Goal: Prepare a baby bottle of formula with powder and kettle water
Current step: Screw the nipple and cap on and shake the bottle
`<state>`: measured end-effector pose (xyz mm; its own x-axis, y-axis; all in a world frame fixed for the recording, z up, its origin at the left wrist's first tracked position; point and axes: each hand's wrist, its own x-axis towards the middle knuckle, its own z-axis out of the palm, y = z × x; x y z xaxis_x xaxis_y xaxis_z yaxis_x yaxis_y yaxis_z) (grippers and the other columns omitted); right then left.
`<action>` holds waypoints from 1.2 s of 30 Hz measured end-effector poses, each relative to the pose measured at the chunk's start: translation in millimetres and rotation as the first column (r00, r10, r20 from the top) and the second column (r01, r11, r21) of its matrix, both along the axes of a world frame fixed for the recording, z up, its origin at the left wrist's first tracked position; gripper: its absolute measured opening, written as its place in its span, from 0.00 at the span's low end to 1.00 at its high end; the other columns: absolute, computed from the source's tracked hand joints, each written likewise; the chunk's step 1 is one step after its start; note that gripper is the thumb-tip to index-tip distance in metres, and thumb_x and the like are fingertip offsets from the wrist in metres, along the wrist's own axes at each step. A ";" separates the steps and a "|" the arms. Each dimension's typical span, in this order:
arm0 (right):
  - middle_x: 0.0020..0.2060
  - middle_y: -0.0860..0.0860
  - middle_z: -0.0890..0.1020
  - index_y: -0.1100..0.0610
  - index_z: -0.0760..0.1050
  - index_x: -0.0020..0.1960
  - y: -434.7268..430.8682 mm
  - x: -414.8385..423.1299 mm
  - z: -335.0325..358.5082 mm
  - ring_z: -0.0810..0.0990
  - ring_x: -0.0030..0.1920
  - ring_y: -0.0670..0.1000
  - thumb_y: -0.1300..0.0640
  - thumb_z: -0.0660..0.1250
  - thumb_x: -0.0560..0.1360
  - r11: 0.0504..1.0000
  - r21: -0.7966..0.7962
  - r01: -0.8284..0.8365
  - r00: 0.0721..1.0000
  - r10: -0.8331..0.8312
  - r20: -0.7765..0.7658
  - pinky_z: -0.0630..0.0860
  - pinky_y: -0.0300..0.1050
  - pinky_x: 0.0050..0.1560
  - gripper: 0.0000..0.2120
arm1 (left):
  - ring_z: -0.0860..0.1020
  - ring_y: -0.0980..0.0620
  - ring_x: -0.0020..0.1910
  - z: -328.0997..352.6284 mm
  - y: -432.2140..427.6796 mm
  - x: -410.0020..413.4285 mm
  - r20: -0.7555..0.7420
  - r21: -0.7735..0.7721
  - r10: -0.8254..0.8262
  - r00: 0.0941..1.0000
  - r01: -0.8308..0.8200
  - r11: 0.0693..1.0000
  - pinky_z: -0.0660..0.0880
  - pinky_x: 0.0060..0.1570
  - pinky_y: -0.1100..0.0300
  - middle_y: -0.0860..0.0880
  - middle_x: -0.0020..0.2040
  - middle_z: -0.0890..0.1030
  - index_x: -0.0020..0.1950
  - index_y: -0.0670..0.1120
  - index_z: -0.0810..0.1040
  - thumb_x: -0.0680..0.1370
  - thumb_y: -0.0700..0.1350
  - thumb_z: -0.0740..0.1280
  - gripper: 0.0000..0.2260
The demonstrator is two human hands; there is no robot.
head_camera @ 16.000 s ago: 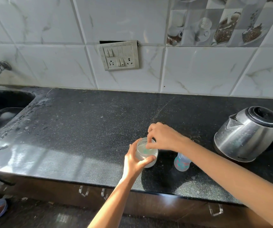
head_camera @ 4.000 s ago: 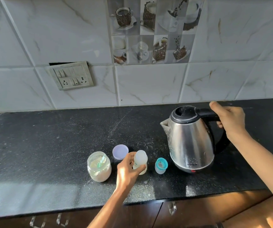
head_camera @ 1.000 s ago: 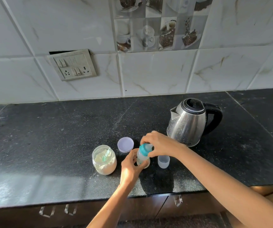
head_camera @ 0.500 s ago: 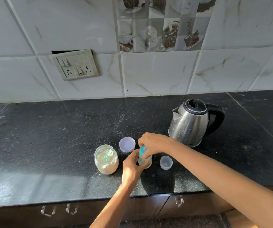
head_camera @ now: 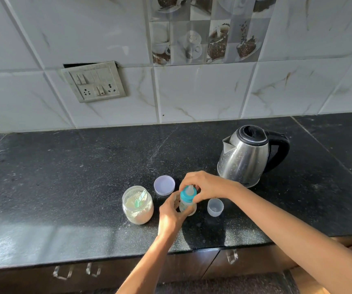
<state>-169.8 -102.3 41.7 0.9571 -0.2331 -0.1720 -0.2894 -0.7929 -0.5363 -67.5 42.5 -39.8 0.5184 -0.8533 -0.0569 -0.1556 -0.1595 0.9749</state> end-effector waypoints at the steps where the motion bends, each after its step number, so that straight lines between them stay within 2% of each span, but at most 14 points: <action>1: 0.52 0.46 0.75 0.51 0.77 0.57 0.2 1.6 3.0 0.74 0.50 0.44 0.64 0.72 0.68 0.999 -0.017 -0.027 1.000 0.027 -0.007 0.74 0.41 0.50 0.20 | 0.80 0.65 0.47 0.4 -0.3 0.6 0.000 0.005 0.002 1.000 -0.002 1.000 0.74 0.45 0.72 0.59 0.47 0.83 0.53 0.57 0.76 0.67 0.41 0.78 0.21; 4: 0.55 0.46 0.76 0.52 0.78 0.56 -0.9 9.8 13.0 0.68 0.52 0.42 0.72 0.66 0.68 0.985 -0.103 -0.136 0.988 0.127 -0.092 0.69 0.40 0.56 0.21 | 0.79 0.67 0.48 -0.1 -0.6 1.6 0.004 0.016 -0.004 1.000 0.003 1.000 0.73 0.45 0.73 0.60 0.47 0.82 0.53 0.59 0.75 0.67 0.41 0.78 0.22; 8: 0.55 0.46 0.76 0.50 0.79 0.55 0.2 22.9 16.3 0.69 0.53 0.44 0.73 0.67 0.68 0.957 -0.179 -0.228 0.961 0.192 -0.198 0.73 0.50 0.57 0.23 | 0.79 0.66 0.48 -2.4 -1.4 2.6 -0.005 0.014 -0.010 1.000 0.010 1.000 0.73 0.45 0.73 0.58 0.47 0.83 0.54 0.56 0.77 0.67 0.40 0.77 0.21; 12: 0.50 0.46 0.74 0.50 0.76 0.58 -1.6 20.4 15.8 0.73 0.51 0.46 0.60 0.74 0.67 0.982 -0.170 -0.081 0.978 0.045 -0.203 0.76 0.47 0.50 0.21 | 0.80 0.64 0.50 -4.5 -1.9 3.5 -0.018 0.008 -0.017 1.000 0.017 1.000 0.74 0.47 0.71 0.57 0.49 0.83 0.57 0.54 0.77 0.66 0.42 0.78 0.22; 14: 0.47 0.45 0.74 0.50 0.75 0.53 0.7 17.4 11.1 0.74 0.47 0.46 0.52 0.76 0.64 0.988 -0.150 0.027 0.987 -0.050 -0.154 0.75 0.44 0.44 0.20 | 0.80 0.63 0.50 -5.6 -1.7 3.9 -0.032 0.004 -0.016 0.999 0.016 1.000 0.75 0.47 0.69 0.57 0.50 0.83 0.57 0.52 0.77 0.66 0.43 0.78 0.21; 17: 0.42 0.47 0.74 0.52 0.71 0.48 8.8 14.0 2.6 0.75 0.40 0.49 0.40 0.75 0.63 0.962 -0.209 0.177 0.970 -0.206 -0.128 0.71 0.43 0.36 0.22 | 0.80 0.62 0.50 -5.7 -1.1 3.7 -0.030 0.004 -0.030 0.999 0.030 1.000 0.75 0.48 0.68 0.57 0.49 0.83 0.57 0.52 0.78 0.67 0.42 0.78 0.21; 19: 0.41 0.47 0.75 0.52 0.70 0.48 10.8 9.7 0.2 0.75 0.38 0.50 0.35 0.72 0.63 0.944 -0.245 0.220 0.961 -0.253 -0.111 0.71 0.45 0.35 0.26 | 0.80 0.62 0.50 -5.6 -0.8 4.1 -0.025 -0.002 -0.036 0.999 0.036 0.999 0.76 0.49 0.67 0.58 0.49 0.83 0.56 0.53 0.78 0.67 0.42 0.78 0.21; 21: 0.44 0.45 0.75 0.51 0.70 0.53 8.6 2.7 0.2 0.75 0.42 0.47 0.36 0.74 0.63 0.962 -0.192 0.194 0.972 -0.216 -0.098 0.72 0.44 0.39 0.28 | 0.80 0.63 0.50 -4.2 -0.3 4.1 -0.019 -0.007 -0.035 0.999 0.035 0.999 0.75 0.49 0.69 0.58 0.49 0.83 0.57 0.53 0.78 0.67 0.44 0.78 0.21; 23: 0.50 0.45 0.73 0.49 0.70 0.59 6.4 -3.3 1.1 0.73 0.46 0.44 0.41 0.76 0.63 0.986 -0.067 0.153 0.985 -0.157 -0.069 0.74 0.41 0.44 0.30 | 0.80 0.64 0.50 -2.3 0.0 3.9 -0.005 -0.010 -0.033 0.999 0.033 0.999 0.75 0.48 0.70 0.58 0.49 0.83 0.57 0.53 0.78 0.66 0.47 0.79 0.21; 26: 0.49 0.45 0.74 0.49 0.74 0.58 5.4 -5.8 -3.5 0.73 0.46 0.42 0.48 0.77 0.65 0.991 0.020 0.130 0.991 -0.130 -0.002 0.75 0.38 0.46 0.24 | 0.79 0.64 0.50 -3.1 -0.3 4.1 -0.003 -0.010 -0.033 0.999 0.033 0.999 0.75 0.48 0.70 0.59 0.49 0.83 0.57 0.52 0.78 0.66 0.46 0.79 0.21; 28: 0.46 0.45 0.74 0.50 0.76 0.54 7.4 -4.5 -5.6 0.73 0.43 0.42 0.48 0.77 0.64 0.986 -0.014 0.163 0.986 -0.163 0.028 0.74 0.37 0.43 0.21 | 0.80 0.63 0.50 -3.7 -0.2 4.3 0.007 -0.010 -0.036 0.999 0.036 0.999 0.75 0.48 0.69 0.59 0.48 0.83 0.57 0.53 0.78 0.67 0.45 0.78 0.21; 31: 0.42 0.47 0.74 0.52 0.71 0.46 17.4 0.0 -7.8 0.74 0.40 0.47 0.44 0.74 0.63 0.953 -0.174 0.248 0.969 -0.246 0.036 0.74 0.44 0.39 0.20 | 0.79 0.63 0.51 -4.7 0.3 4.5 0.025 -0.012 -0.039 0.999 0.039 0.999 0.74 0.50 0.69 0.59 0.49 0.83 0.56 0.53 0.78 0.67 0.43 0.77 0.20; 33: 0.42 0.47 0.72 0.52 0.66 0.46 27.2 3.1 -12.5 0.74 0.40 0.49 0.40 0.72 0.65 0.901 -0.321 0.292 0.953 -0.303 0.017 0.70 0.43 0.37 0.22 | 0.79 0.63 0.50 -4.3 0.9 3.8 0.030 -0.018 -0.040 0.999 0.040 0.999 0.73 0.49 0.70 0.60 0.48 0.83 0.55 0.53 0.78 0.67 0.42 0.77 0.19; 36: 0.42 0.46 0.71 0.52 0.64 0.48 34.0 3.2 -18.1 0.72 0.41 0.48 0.37 0.70 0.66 0.855 -0.389 0.342 0.930 -0.366 0.014 0.69 0.43 0.38 0.24 | 0.80 0.63 0.50 -3.7 1.5 3.1 0.031 -0.034 -0.055 0.998 0.056 0.998 0.73 0.49 0.71 0.62 0.48 0.82 0.54 0.54 0.78 0.68 0.41 0.76 0.18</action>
<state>-166.6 -68.3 23.6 0.7882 -0.6129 -0.0549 -0.6109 -0.7686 -0.1898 -64.5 44.0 -43.5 0.4710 -0.8821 -0.0119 -0.1925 -0.1159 0.9744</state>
